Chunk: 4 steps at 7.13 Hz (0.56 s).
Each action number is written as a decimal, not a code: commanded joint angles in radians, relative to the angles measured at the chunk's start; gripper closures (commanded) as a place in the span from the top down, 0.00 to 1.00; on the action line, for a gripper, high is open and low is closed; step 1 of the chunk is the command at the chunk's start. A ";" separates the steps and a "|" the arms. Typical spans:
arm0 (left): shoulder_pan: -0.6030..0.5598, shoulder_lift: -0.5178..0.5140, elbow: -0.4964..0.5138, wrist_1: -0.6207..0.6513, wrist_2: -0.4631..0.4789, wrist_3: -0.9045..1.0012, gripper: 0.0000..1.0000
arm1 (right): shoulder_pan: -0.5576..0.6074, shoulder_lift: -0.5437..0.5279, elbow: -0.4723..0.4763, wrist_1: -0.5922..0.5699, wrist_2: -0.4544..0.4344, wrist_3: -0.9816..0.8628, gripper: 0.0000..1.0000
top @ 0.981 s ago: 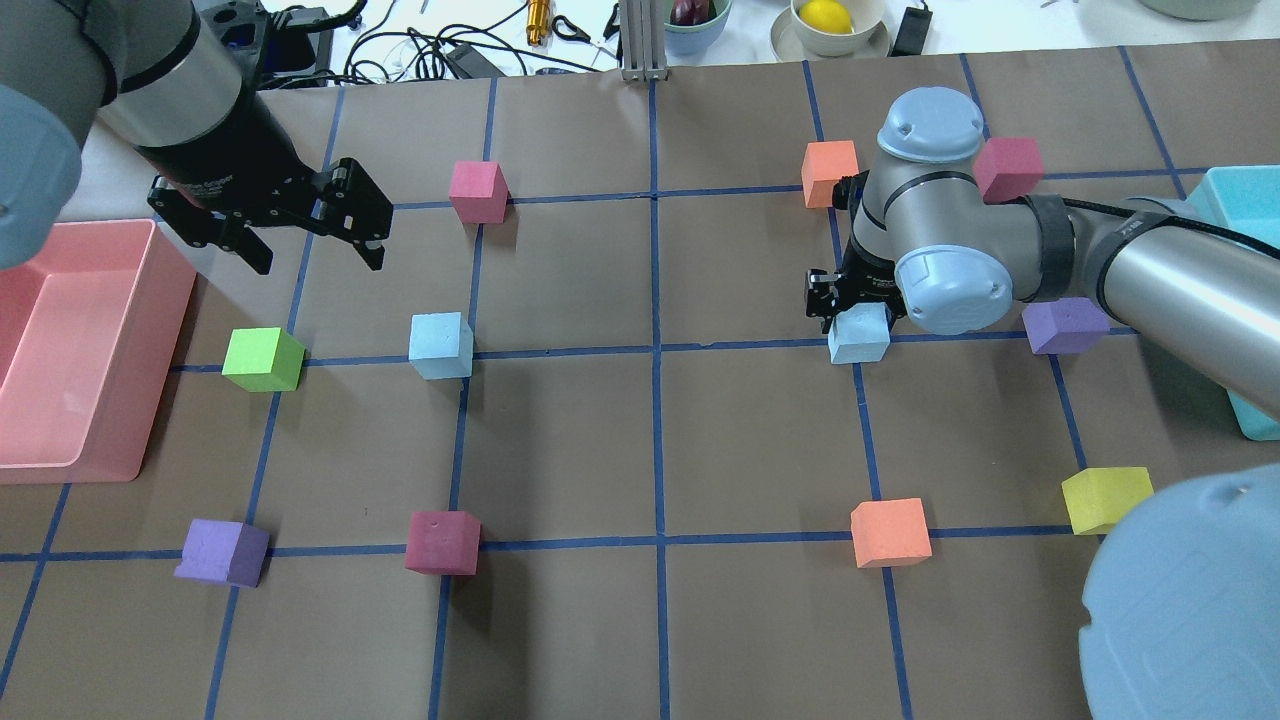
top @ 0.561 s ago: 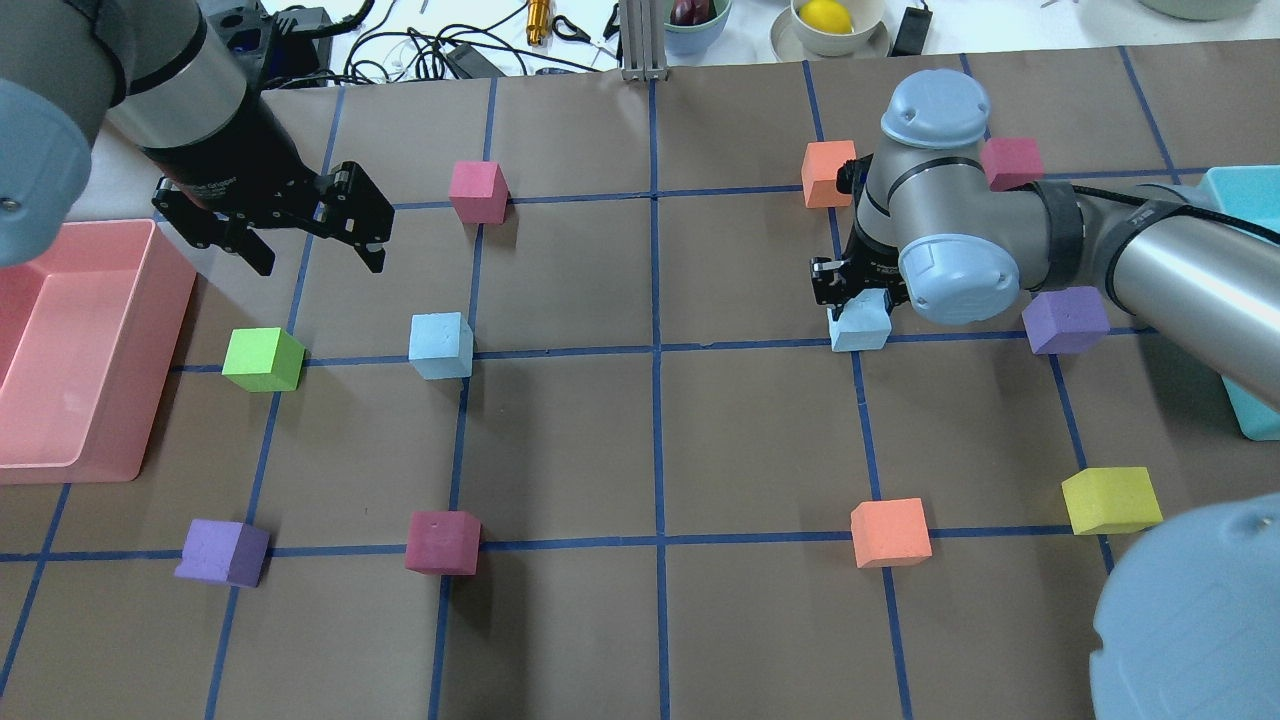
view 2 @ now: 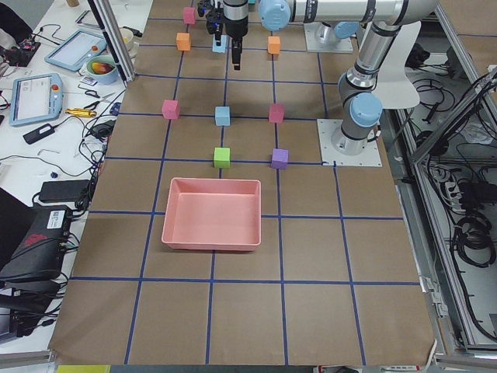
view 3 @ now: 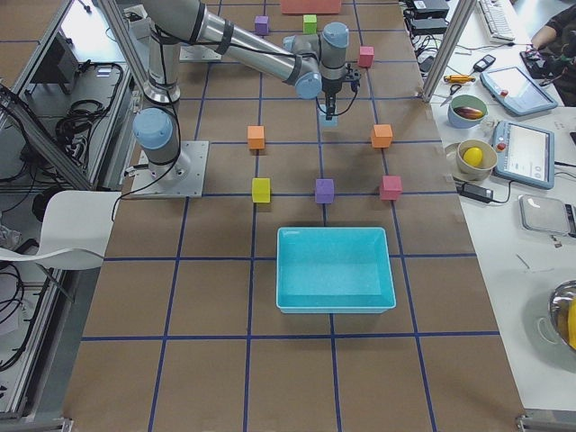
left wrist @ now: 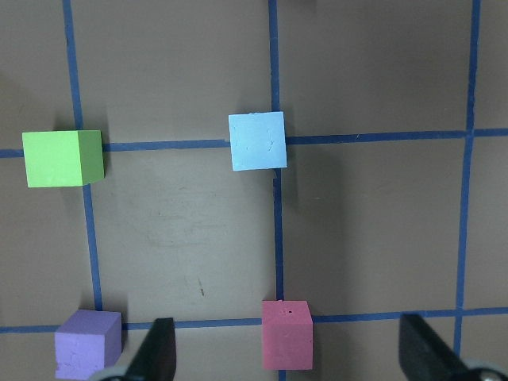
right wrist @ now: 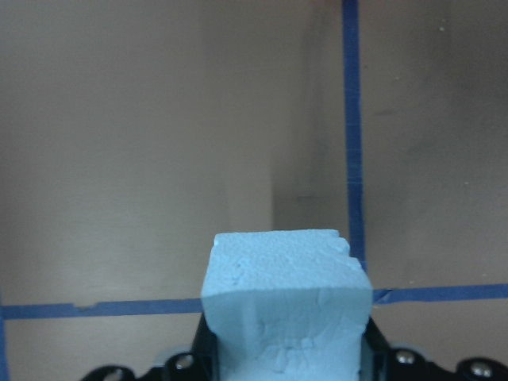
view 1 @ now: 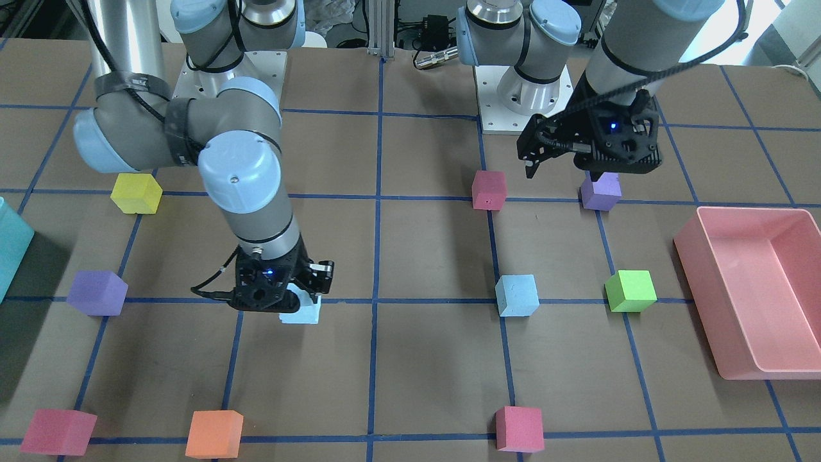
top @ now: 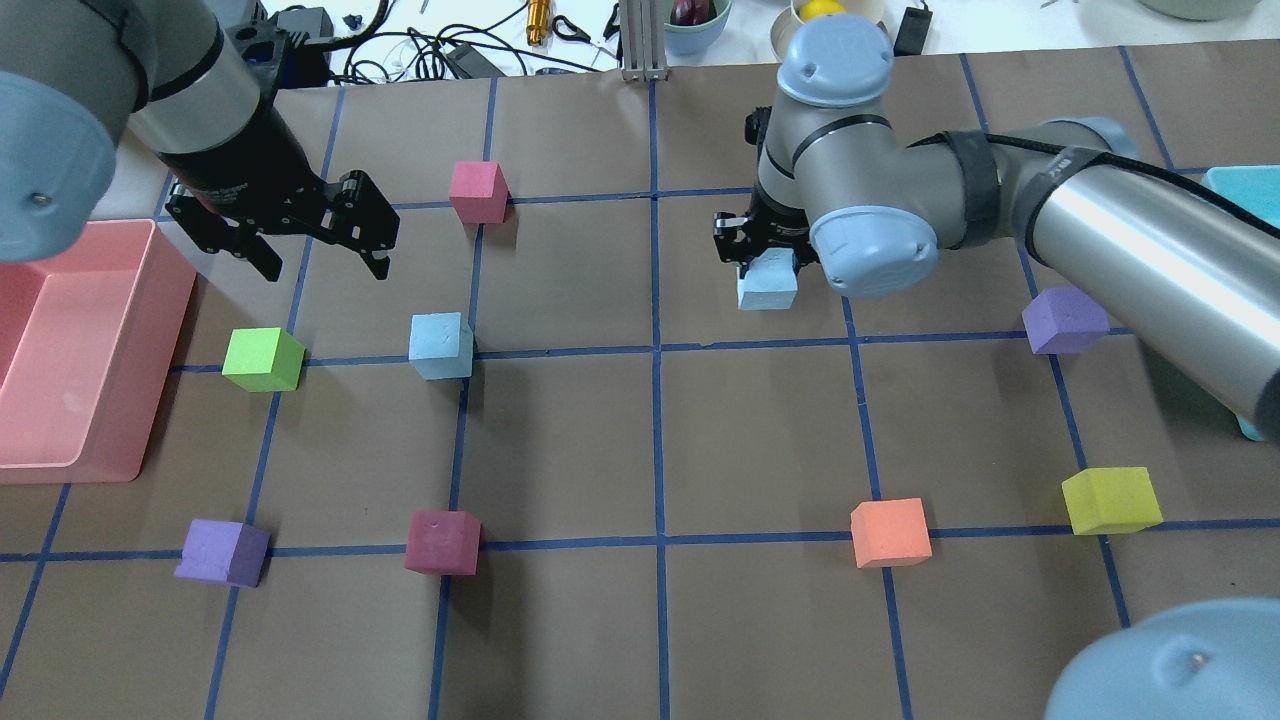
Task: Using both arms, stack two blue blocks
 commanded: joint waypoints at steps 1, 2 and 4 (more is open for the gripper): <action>0.003 -0.083 -0.093 0.116 0.002 0.013 1.00 | 0.118 0.099 -0.113 0.066 0.007 0.133 0.00; 0.004 -0.123 -0.165 0.222 0.003 0.053 1.00 | 0.146 0.124 -0.118 0.066 0.007 0.181 0.00; 0.010 -0.210 -0.288 0.471 0.003 0.081 1.00 | 0.151 0.145 -0.112 0.072 0.012 0.198 0.00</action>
